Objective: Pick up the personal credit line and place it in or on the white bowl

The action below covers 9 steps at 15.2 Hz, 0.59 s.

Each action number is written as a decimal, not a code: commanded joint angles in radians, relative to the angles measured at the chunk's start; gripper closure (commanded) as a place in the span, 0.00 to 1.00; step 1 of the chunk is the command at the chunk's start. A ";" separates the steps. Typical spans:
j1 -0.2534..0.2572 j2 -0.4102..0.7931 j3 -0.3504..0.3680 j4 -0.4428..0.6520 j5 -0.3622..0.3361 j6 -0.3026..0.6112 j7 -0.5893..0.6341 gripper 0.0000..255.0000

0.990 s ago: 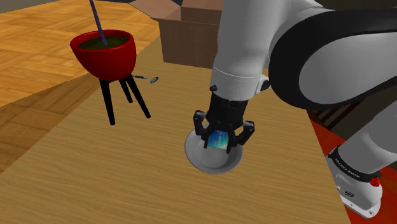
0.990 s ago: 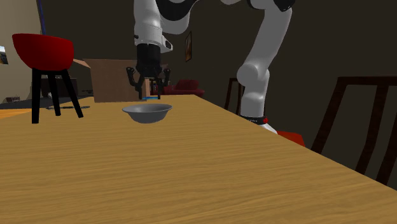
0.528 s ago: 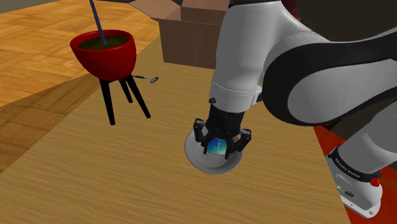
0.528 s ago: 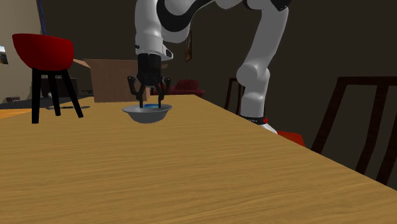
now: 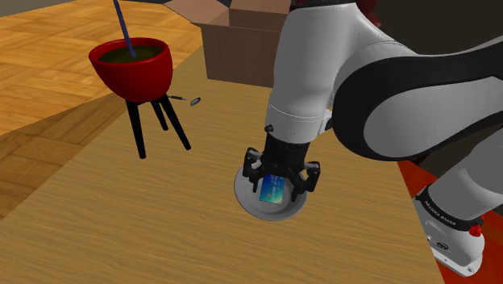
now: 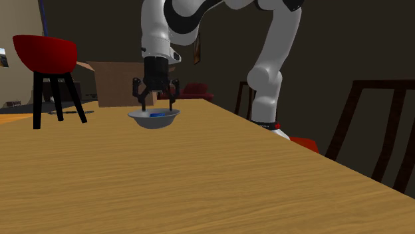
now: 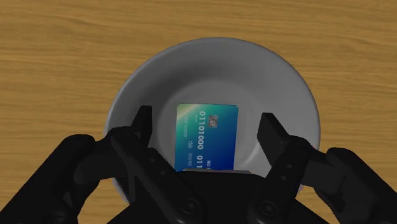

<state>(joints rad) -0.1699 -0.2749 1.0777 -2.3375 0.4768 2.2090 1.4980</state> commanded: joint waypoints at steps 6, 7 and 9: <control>0.022 -0.054 -0.054 0.033 0.021 -0.083 -0.020 0.00; 0.030 -0.077 -0.078 0.051 0.027 -0.123 -0.027 0.00; 0.036 -0.091 -0.097 0.066 0.028 -0.153 -0.030 0.00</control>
<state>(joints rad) -0.1334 -0.3621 0.9894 -2.2832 0.5075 2.0736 1.4690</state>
